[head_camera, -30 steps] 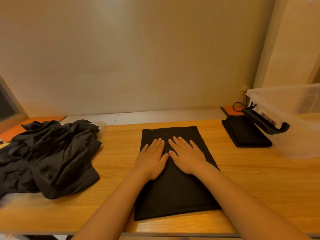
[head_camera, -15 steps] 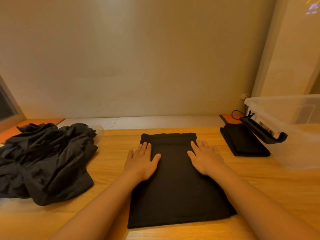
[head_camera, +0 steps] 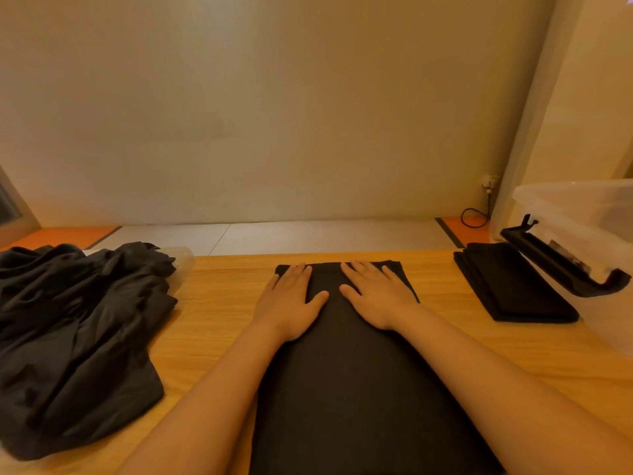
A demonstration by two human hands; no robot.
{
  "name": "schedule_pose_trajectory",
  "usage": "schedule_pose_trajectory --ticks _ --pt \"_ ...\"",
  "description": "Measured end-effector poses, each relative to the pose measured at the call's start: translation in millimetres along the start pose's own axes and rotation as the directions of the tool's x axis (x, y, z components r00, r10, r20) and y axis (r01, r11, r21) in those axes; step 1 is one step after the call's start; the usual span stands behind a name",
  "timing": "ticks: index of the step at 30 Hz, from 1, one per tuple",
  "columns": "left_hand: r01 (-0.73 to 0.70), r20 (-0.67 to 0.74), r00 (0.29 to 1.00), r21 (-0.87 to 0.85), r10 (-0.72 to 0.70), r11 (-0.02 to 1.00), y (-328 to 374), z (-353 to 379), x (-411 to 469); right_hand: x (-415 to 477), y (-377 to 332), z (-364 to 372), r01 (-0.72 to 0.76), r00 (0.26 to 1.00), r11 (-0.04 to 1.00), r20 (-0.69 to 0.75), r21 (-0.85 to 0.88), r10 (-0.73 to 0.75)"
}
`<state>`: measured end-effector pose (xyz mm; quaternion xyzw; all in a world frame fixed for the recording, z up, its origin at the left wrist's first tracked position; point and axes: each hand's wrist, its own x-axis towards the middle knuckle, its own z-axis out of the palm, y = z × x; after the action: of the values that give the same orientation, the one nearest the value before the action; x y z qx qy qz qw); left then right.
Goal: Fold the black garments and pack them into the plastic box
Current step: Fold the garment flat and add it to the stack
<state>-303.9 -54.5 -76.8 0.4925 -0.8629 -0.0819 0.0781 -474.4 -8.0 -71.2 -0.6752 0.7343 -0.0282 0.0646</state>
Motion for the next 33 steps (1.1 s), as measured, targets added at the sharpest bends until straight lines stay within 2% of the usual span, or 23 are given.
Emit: schedule_pose_trajectory --ticks 5,11,13,16,19,23,25,30,33 --pt "0.085 0.033 0.996 0.057 -0.087 0.995 -0.7 2.4 3.4 2.1 29.9 0.5 -0.22 0.975 0.975 -0.027 0.023 0.22" --pt "0.086 0.14 0.985 0.084 -0.097 0.993 -7.2 -12.4 5.8 -5.6 31.5 -9.8 -0.235 0.972 0.971 0.002 0.046 0.235" --pt "0.087 0.122 0.988 0.026 -0.09 0.996 -11.3 -19.3 -3.4 -22.7 28.7 -19.7 -0.202 0.975 0.977 -0.076 0.071 0.208" --pt "0.013 0.091 0.996 -0.042 -0.009 0.999 -4.0 -22.0 -45.2 -70.4 5.8 -28.5 -0.061 0.986 0.996 -0.152 0.06 0.069" --pt "-0.096 0.141 0.984 -0.093 0.109 0.991 14.3 -17.3 -109.2 -123.6 -20.4 -25.2 0.077 0.99 0.995 -0.123 0.063 -0.069" --pt "-0.21 0.102 0.97 -0.124 0.223 0.97 37.3 -18.8 -190.4 -183.4 -30.9 -9.7 0.224 0.972 0.974 -0.077 0.04 -0.22" --pt "-0.234 0.084 0.966 -0.111 0.244 0.966 40.8 -17.9 -212.3 -203.0 -29.2 -1.0 0.239 0.969 0.971 -0.068 0.008 -0.238" --pt "-0.268 0.036 0.963 0.036 0.267 0.963 35.0 -4.7 -229.2 -232.9 -22.5 7.5 0.122 0.992 0.992 -0.034 0.027 -0.121" --pt "-0.282 0.014 0.959 0.069 0.282 0.957 34.6 -0.1 -235.6 -247.1 -25.1 9.3 0.106 0.994 0.994 -0.029 0.013 -0.105"
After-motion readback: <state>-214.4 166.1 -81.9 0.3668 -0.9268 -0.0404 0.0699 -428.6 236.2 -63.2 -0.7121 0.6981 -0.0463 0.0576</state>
